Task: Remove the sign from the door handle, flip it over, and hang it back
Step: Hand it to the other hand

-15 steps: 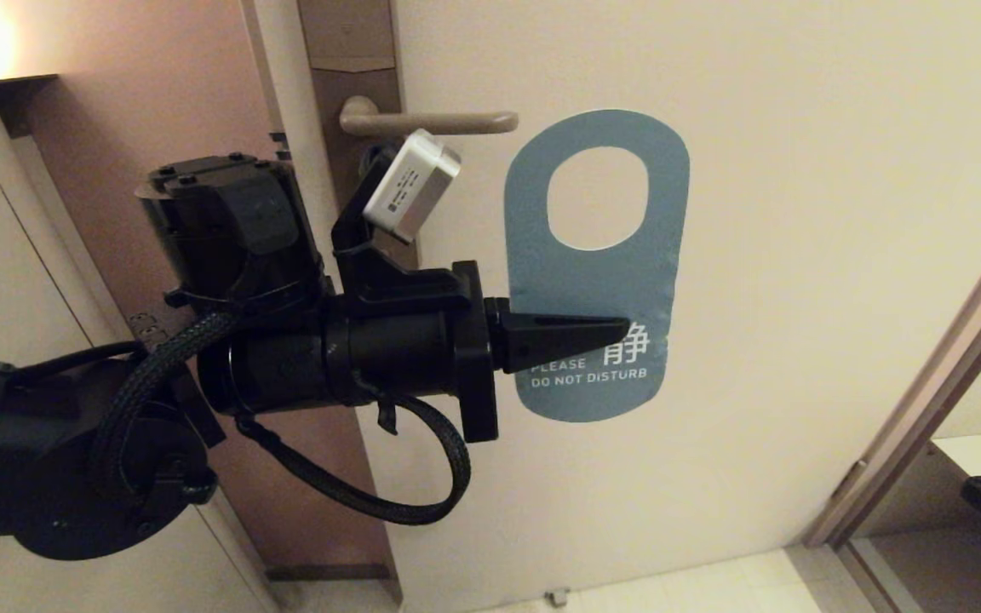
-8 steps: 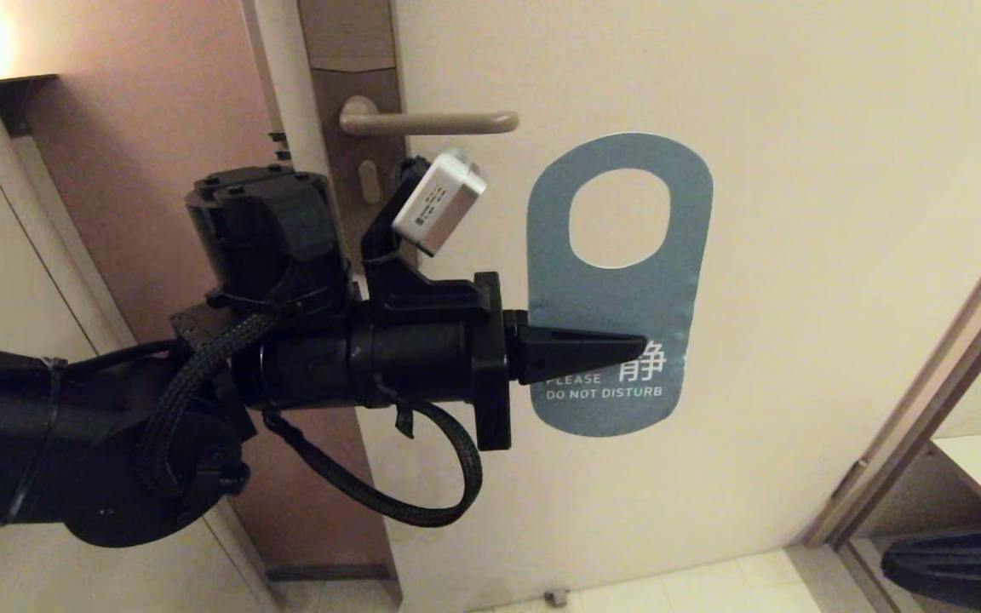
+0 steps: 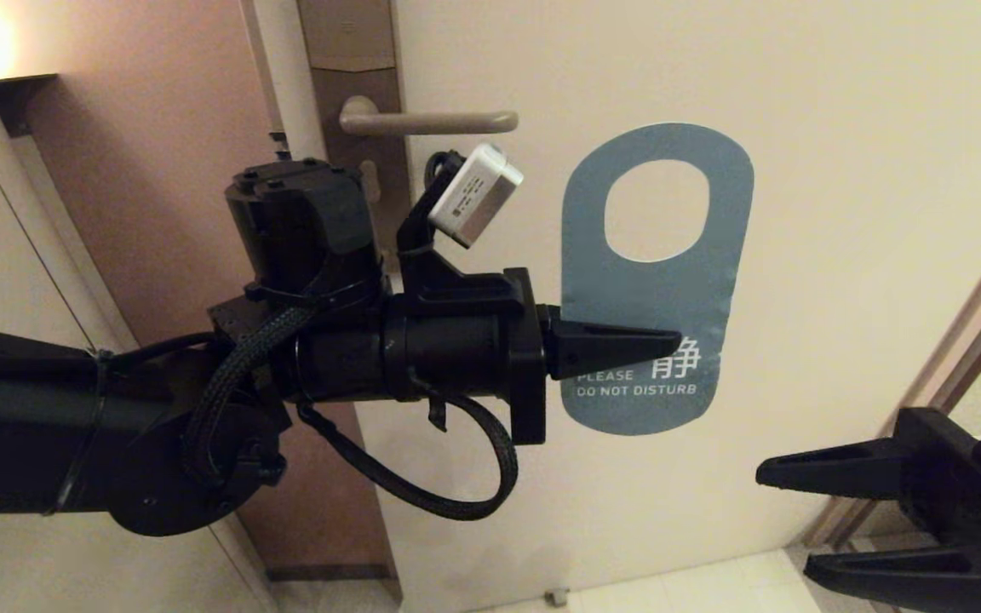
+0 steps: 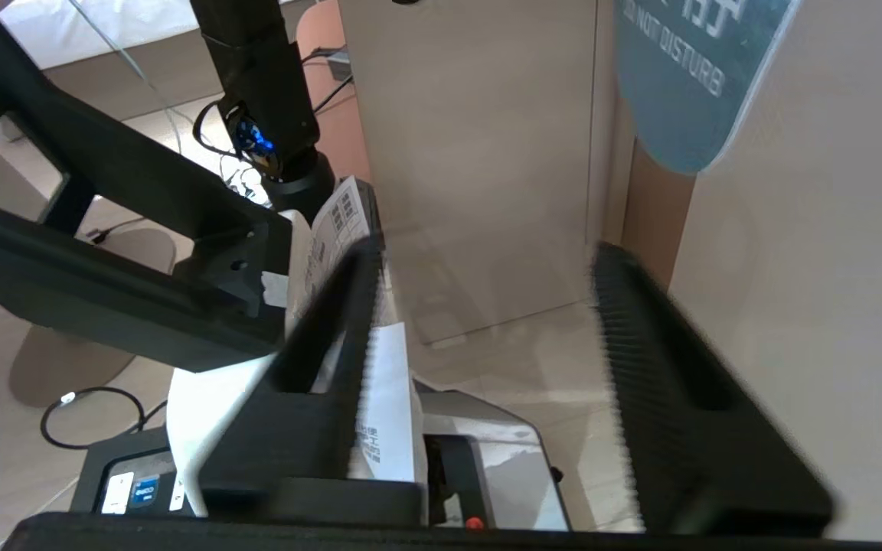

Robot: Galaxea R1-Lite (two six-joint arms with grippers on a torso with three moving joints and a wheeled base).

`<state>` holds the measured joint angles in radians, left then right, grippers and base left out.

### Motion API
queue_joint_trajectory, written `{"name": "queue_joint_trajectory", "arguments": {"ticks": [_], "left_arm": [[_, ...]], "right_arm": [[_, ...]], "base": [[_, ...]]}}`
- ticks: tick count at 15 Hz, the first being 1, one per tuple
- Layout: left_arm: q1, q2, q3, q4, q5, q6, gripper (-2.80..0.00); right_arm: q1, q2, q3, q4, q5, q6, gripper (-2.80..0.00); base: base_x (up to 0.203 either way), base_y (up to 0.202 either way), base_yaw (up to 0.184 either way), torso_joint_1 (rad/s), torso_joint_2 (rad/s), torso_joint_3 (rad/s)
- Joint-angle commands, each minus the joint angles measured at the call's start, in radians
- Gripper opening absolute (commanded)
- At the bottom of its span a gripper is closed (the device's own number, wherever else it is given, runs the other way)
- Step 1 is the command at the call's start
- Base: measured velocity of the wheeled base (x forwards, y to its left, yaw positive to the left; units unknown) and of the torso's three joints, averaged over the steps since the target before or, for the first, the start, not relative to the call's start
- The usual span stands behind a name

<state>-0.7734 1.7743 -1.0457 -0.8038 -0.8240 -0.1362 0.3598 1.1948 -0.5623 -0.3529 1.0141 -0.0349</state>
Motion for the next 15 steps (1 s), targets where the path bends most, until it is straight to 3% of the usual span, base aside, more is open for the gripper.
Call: {"name": "queue_joint_trajectory", "arguments": {"ticks": [1,15], "left_arm": [[-0.001,0.005,-0.002,-0.005,-0.004,0.000,-2.80],[-0.053,0.014,-0.001,-0.006,0.000,0.005,-2.80]], "right_arm": [[0.002,0.028,-0.002,-0.001,0.005,0.000,0.00],[0.017,0.215,-0.112,-0.120,0.004,0.000,0.00]], "base": [[0.000,0.000,0.000,0.000,0.00,0.000],[0.000,0.000,0.000,0.000,0.00,0.000]]}}
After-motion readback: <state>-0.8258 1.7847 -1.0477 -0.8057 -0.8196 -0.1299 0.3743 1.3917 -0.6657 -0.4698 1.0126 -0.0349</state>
